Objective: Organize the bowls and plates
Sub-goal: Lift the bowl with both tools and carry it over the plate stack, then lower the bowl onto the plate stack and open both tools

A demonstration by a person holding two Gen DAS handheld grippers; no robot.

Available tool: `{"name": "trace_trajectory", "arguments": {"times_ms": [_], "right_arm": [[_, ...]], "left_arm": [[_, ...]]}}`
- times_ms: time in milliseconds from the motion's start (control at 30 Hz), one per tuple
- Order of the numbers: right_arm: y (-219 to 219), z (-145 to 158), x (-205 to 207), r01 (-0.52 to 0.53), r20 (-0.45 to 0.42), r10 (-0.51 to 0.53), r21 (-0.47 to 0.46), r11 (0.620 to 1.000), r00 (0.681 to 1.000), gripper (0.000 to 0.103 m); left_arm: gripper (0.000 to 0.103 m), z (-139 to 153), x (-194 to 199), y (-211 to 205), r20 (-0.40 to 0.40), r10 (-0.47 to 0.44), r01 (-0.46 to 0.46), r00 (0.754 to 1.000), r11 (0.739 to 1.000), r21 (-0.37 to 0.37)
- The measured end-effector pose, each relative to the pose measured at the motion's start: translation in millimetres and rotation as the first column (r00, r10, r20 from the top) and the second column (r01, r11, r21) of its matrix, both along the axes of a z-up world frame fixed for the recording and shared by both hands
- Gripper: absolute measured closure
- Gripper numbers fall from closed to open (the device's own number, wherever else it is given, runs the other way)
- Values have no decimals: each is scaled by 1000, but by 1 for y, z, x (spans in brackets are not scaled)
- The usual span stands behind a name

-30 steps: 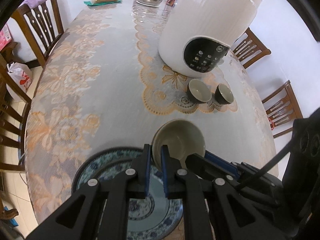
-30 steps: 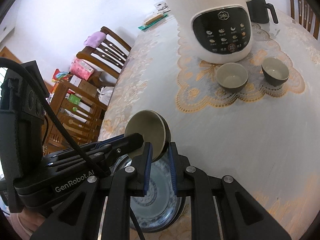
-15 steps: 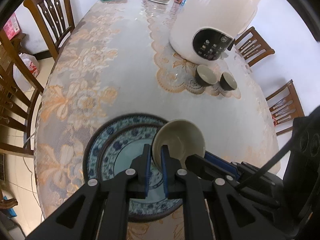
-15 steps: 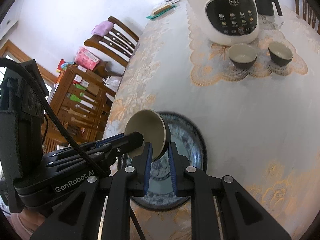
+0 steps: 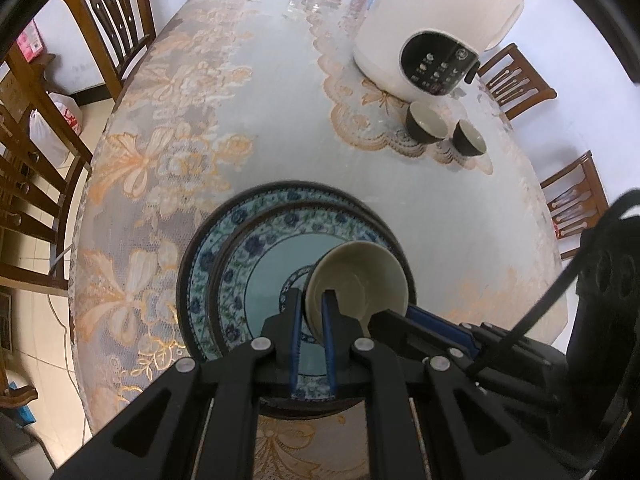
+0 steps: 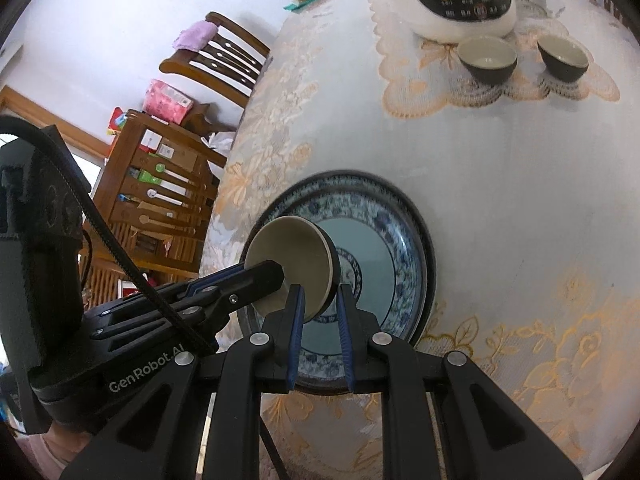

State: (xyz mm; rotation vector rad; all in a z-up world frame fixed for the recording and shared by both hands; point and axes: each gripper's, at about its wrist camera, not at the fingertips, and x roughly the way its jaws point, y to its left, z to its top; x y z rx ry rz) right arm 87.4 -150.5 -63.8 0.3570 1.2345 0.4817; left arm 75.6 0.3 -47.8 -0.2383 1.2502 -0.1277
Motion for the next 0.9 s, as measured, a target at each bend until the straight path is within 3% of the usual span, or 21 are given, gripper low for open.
{"name": "trace_trajectory", "arguments": {"times_ms": [900], "right_arm": [[7, -12, 5, 1, -68, -2, -18, 1000, 998, 84]], "left_arm": [[95, -17, 2, 7, -42, 3, -3, 999, 1000, 5]]}}
